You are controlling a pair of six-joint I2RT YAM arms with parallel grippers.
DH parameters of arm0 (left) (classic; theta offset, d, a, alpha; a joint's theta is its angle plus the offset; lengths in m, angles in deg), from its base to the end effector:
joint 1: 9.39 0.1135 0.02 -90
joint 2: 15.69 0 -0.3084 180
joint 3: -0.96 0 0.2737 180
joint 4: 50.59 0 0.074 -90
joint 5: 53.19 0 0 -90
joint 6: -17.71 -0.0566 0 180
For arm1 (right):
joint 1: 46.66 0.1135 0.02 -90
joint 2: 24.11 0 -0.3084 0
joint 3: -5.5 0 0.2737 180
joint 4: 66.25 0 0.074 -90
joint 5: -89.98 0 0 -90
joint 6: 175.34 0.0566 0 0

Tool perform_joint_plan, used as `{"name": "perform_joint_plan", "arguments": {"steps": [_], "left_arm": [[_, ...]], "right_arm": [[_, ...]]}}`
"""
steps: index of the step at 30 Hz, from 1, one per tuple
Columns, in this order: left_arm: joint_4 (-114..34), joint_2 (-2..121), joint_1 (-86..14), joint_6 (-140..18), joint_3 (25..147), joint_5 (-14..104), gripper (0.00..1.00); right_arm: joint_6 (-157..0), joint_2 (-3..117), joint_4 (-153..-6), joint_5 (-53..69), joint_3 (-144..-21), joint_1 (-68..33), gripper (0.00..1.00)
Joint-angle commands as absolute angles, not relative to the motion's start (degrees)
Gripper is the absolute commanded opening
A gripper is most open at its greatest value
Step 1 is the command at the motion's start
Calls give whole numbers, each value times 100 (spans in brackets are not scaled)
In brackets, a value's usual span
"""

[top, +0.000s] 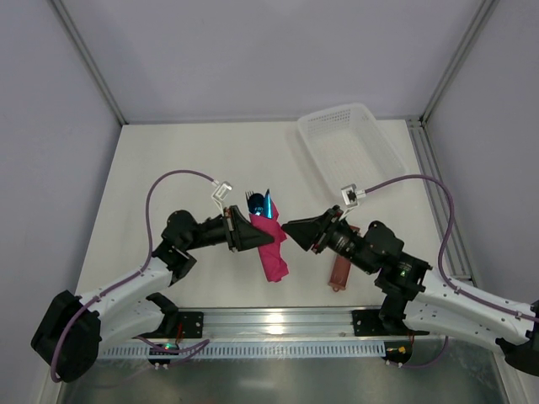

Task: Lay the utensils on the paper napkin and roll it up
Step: Roll the napkin.

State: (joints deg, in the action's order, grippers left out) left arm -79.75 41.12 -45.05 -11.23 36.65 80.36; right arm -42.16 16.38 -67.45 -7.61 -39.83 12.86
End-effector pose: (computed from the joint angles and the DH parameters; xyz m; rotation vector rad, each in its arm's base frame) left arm 0.1563 -0.1602 0.2891 0.3728 1.7545 -1.8345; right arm 0.1018 0.1582 0.3451 -0.1197 1.6585 1.3117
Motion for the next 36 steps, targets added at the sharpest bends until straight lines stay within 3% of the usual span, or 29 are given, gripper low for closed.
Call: {"name": "perform_joint_plan", "arguments": {"steps": [1,15,36], "left_arm": [[-8223,3977,-4516,-1182,3780,8084,0],[-8126,3941,-4516,-1217,3859,8102,0],[-8073,4020,-4516,-1270,3947,8146,0]], "right_arm": [[-4087,1746,-6635,-872,-4074,1310,38],[-3902,2203,-6529,-687,-4135,1310,38],[-3797,1966,-6775,-547,-4092,1328,37]]}}
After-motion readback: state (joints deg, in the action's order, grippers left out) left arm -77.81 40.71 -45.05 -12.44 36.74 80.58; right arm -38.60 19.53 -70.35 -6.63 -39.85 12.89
